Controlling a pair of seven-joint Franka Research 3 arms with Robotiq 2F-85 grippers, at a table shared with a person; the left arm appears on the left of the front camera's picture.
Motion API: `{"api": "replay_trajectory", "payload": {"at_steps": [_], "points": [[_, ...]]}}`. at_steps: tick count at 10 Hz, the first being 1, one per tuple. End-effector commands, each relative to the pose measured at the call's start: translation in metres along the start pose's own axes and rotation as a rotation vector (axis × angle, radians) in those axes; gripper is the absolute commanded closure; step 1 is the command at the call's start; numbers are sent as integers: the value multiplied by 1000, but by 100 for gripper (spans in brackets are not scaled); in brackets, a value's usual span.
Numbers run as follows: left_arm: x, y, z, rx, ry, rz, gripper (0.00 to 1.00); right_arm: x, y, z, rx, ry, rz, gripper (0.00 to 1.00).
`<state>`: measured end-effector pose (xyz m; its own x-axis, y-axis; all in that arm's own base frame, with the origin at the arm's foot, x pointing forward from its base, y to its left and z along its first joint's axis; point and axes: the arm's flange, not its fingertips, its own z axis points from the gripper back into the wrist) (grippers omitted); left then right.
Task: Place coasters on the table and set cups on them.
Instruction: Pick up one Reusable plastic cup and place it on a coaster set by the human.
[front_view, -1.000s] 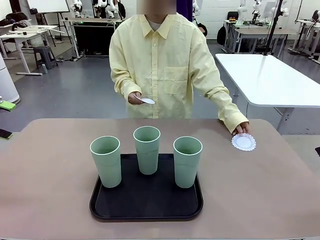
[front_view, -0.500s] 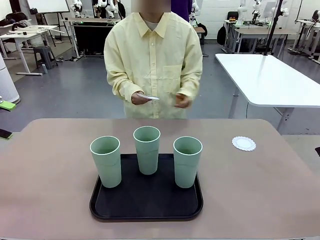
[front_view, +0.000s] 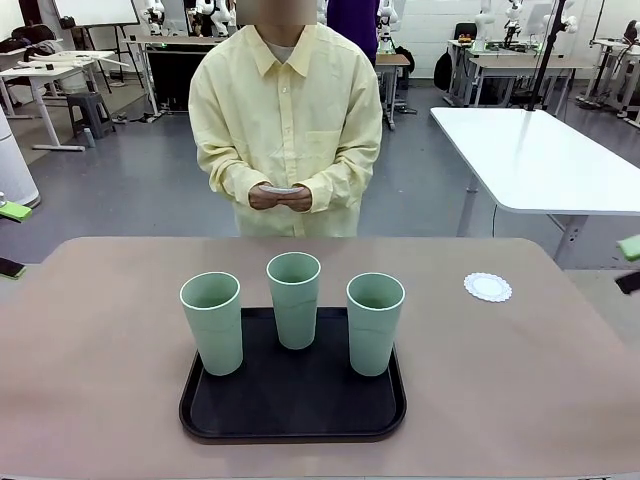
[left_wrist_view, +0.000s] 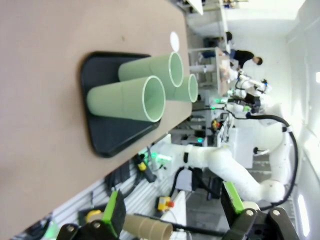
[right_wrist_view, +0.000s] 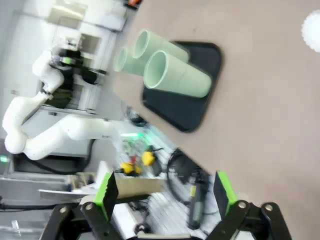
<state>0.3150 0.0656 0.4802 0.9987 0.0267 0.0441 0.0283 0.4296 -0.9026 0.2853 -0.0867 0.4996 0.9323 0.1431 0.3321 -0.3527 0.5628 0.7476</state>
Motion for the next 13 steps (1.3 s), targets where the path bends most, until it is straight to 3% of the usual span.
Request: {"api": "replay_trajectory", "payload": {"at_steps": [1,4,5,7,10,13], "points": [[1,0,1,-15,-5,-15,0,47,16,-24,-237,70,280,0],[1,0,1,-15,-5,-15,0,76,35,-81,-324,203,732,0],[1,0,1,-15,-5,-15,0,80,37,-96,-334,278,784,0],[1,0,1,-15,-5,-15,0,88,37,-127,-393,372,839,0],[1,0,1,-15,-5,-15,0,90,35,-161,-411,381,903,0],[1,0,1,-15,-5,-15,0,88,41,-143,-391,394,861,0]]}}
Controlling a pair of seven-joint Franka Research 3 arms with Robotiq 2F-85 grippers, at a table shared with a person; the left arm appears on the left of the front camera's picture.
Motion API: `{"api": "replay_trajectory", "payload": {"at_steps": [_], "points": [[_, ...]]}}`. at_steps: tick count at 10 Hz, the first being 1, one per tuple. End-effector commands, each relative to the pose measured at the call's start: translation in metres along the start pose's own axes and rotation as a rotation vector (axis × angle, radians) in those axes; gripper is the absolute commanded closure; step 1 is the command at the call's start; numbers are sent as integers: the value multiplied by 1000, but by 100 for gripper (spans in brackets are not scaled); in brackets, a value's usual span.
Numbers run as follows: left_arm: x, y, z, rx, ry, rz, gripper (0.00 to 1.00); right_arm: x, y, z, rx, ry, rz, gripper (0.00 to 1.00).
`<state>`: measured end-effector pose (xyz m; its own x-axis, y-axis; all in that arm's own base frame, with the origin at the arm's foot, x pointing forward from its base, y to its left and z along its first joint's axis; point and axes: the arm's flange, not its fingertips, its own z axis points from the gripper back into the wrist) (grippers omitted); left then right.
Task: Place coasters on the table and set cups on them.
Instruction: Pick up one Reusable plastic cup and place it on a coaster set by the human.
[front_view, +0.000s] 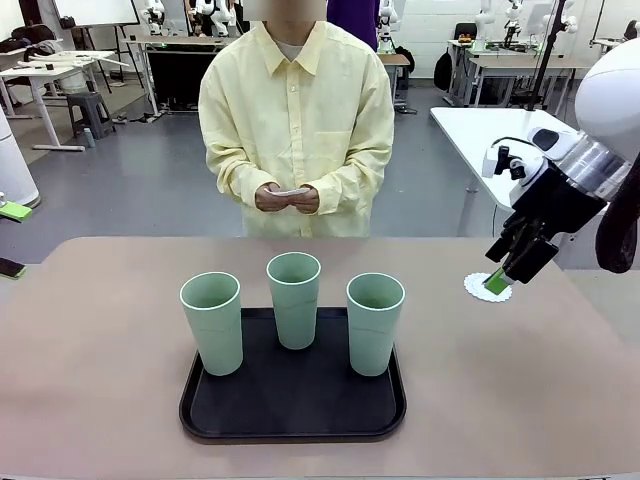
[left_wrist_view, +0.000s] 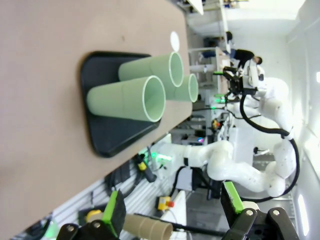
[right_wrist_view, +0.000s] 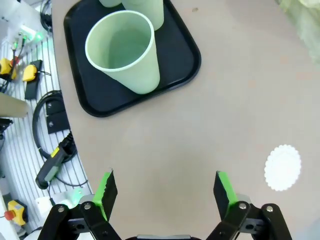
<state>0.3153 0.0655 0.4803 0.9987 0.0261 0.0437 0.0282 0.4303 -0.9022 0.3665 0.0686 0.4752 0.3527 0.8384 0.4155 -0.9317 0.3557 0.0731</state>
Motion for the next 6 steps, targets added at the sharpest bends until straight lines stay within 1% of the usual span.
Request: {"api": "replay_trajectory", "payload": {"at_steps": [1,2,3,4,5,6], "points": [[1,0,1,-16,-6,-15,0,-2,1,4,7,14,-6,0],[1,0,1,-16,-6,-15,0,0,0,0,0,0,0,0],[1,0,1,-16,-6,-15,0,-13,-6,-3,7,-85,115,0],[1,0,1,-16,-6,-15,0,-21,-19,-14,44,-192,213,0],[1,0,1,-16,-6,-15,0,-26,-35,-29,76,-266,263,0],[1,0,1,-16,-6,-15,0,-33,-49,-40,107,-326,284,0]]}}
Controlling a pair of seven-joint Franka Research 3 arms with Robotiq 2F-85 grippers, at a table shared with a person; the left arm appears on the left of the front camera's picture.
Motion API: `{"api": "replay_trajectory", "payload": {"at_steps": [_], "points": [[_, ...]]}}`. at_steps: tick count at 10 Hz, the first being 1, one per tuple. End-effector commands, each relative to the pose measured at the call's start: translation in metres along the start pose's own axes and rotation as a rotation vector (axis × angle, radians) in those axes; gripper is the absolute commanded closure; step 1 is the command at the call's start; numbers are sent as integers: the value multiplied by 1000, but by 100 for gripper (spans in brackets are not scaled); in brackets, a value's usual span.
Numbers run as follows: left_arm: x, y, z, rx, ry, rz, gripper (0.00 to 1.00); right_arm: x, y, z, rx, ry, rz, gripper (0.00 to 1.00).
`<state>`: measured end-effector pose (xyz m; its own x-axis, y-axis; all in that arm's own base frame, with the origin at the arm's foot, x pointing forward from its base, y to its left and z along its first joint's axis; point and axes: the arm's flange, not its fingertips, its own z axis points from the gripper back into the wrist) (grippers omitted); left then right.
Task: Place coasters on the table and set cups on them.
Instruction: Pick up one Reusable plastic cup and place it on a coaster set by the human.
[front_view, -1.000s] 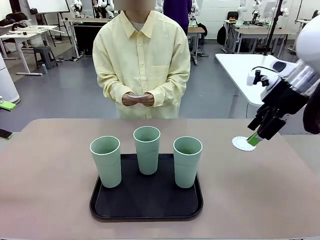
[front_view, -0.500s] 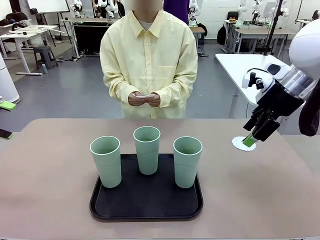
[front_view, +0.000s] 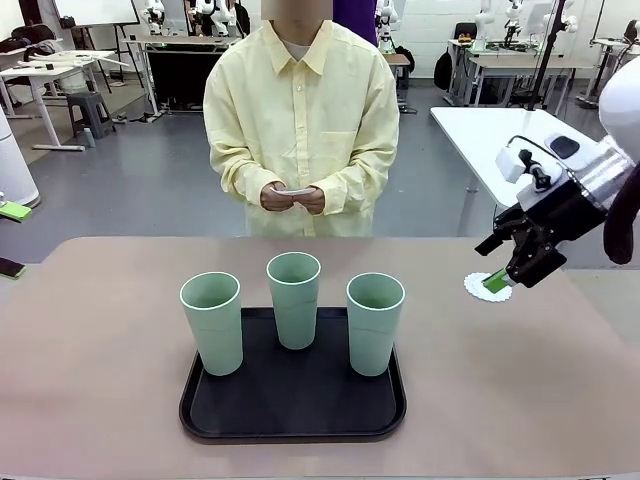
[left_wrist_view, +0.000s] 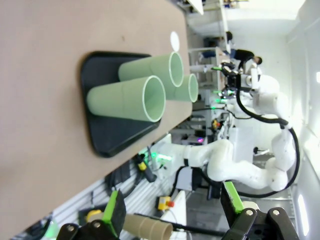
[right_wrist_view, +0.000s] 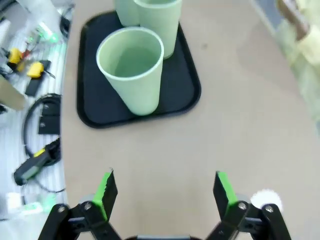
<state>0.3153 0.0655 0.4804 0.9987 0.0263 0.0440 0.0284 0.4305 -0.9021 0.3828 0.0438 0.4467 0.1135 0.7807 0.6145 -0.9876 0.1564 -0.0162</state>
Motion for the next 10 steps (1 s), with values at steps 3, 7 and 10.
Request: {"api": "replay_trajectory", "payload": {"at_steps": [3,7,10], "points": [[1,0,1,-16,-5,-15,0,-48,-42,-34,168,-378,56,0],[1,0,1,-16,-5,-15,0,-57,-46,-42,147,-431,9,0],[1,0,1,-16,-5,-15,0,-57,-35,-39,199,-464,42,0]]}}
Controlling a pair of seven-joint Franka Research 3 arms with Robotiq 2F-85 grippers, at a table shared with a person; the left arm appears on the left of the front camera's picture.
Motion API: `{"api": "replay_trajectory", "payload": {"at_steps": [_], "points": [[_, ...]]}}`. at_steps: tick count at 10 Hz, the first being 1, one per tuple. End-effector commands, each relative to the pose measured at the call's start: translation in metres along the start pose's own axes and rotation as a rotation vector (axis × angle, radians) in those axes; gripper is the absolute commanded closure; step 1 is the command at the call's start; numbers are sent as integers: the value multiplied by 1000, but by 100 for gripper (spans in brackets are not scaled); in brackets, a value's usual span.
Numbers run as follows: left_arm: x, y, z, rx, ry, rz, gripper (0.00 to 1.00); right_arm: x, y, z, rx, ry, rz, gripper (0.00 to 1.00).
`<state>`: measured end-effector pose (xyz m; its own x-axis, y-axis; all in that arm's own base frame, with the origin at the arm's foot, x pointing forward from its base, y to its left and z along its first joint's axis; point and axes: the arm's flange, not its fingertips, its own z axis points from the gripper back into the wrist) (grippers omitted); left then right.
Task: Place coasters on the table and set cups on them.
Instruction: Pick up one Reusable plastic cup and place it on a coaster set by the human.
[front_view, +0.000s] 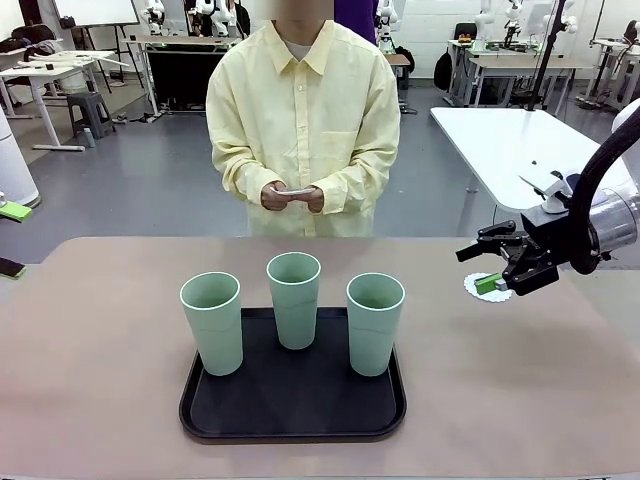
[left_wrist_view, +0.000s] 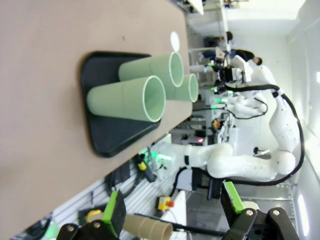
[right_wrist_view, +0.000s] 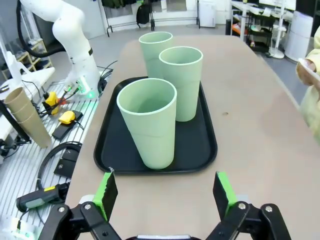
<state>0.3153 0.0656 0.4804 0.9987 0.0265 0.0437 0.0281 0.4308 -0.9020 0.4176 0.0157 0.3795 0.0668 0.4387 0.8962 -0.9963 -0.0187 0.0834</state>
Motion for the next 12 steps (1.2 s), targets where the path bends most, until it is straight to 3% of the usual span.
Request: {"api": "replay_trajectory", "payload": {"at_steps": [1,3,7,12], "points": [[0,0,1,-16,-5,-15,0,2,2,-1,0,-15,10,0],[0,0,1,-16,-5,-15,0,0,0,-1,2,1,1,0],[0,0,1,-16,-5,-15,0,-28,-19,-36,34,-116,37,0],[0,0,1,-16,-5,-15,0,-46,-38,-92,63,-2,23,0]]}}
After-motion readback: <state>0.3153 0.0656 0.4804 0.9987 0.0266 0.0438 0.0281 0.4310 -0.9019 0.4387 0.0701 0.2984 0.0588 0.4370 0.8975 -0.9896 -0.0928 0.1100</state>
